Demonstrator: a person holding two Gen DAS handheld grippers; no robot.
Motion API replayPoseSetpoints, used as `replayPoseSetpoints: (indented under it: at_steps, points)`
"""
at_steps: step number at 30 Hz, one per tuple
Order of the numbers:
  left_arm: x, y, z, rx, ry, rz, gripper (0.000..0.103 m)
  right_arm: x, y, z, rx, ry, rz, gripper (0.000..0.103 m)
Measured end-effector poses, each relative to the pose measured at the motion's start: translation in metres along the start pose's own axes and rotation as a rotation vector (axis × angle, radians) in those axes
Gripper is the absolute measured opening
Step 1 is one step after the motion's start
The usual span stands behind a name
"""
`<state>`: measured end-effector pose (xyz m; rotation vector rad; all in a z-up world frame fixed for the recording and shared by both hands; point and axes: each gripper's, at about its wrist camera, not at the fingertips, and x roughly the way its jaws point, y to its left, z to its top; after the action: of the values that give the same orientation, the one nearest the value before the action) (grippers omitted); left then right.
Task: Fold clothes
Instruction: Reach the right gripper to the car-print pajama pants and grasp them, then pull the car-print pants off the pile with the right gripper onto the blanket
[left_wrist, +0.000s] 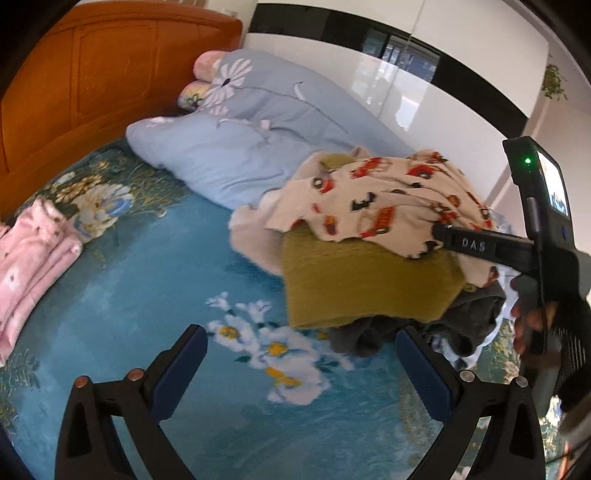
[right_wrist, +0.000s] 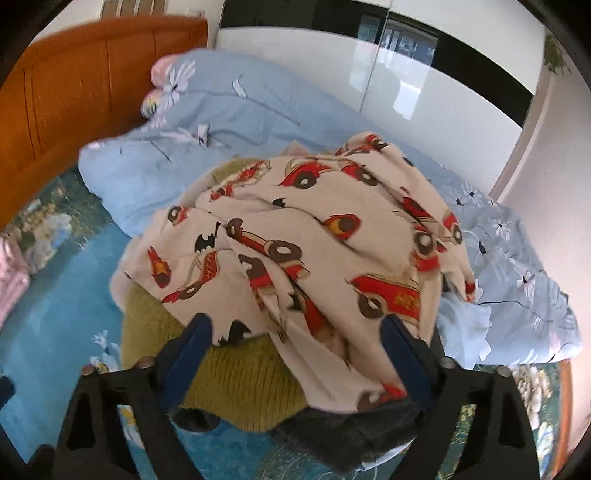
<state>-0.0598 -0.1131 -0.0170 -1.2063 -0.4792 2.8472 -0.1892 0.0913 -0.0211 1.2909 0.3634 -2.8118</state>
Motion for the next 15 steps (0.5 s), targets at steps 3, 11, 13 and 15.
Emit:
replayPoseSetpoints:
  at_steps: [3, 11, 13, 15]
  points:
    - [-0.008, 0.012, -0.003, -0.041, -0.002, 0.011, 0.103, 0.010, 0.002, 0.006, -0.021, 0.067, -0.087, 0.027]
    - [-0.028, 0.026, -0.036, -0.169, 0.000, -0.028, 0.103, -0.072, -0.032, 0.033, 0.062, -0.085, -0.061, 0.011]
    - [-0.035, 0.028, -0.046, -0.195, 0.004, -0.044, 0.103, -0.108, -0.033, 0.037, 0.052, -0.147, -0.040, 0.010]
    - [-0.041, 0.030, -0.056, -0.202, 0.004, -0.051, 0.103, -0.143, -0.035, 0.032, 0.060, -0.203, 0.005, 0.010]
